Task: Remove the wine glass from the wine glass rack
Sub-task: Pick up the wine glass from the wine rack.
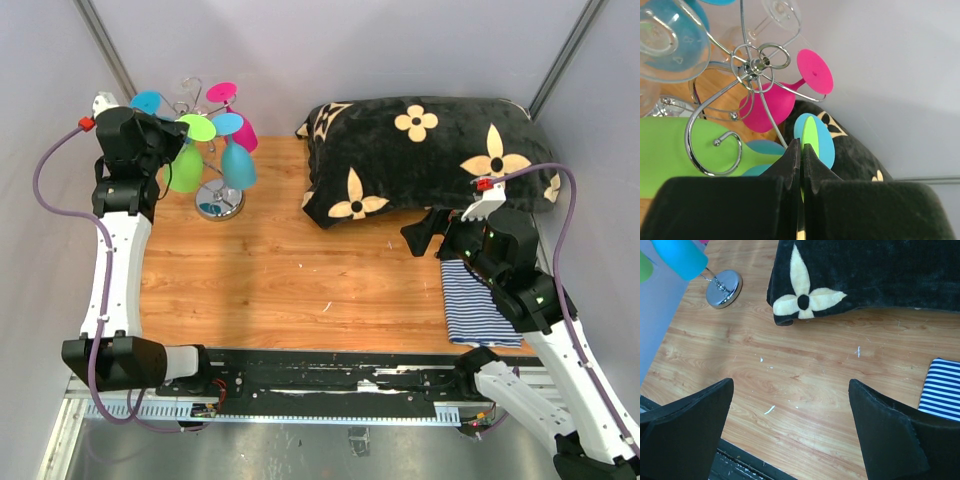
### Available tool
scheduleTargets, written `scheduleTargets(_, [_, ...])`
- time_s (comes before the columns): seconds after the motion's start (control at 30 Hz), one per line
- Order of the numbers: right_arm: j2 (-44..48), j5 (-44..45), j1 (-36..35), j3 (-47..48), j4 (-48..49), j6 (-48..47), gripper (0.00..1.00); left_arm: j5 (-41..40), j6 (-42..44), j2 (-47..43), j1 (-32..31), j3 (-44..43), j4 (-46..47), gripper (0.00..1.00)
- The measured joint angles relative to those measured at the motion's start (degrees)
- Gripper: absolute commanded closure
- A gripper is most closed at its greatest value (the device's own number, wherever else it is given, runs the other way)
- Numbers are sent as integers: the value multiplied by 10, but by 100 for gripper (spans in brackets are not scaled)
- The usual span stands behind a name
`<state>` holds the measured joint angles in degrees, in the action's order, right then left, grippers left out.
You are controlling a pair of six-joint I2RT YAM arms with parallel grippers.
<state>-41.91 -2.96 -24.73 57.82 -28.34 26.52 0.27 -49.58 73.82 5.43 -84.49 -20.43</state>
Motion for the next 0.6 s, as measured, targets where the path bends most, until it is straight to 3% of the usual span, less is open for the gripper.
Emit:
scheduleTargets(0.3, [-3, 0, 0, -1, 0, 0, 2, -14, 1, -18, 0, 0, -24, 99])
scheduleTargets(0.6, [-4, 0, 0, -3, 0, 0, 2, 71, -10, -61, 0, 36, 1, 99])
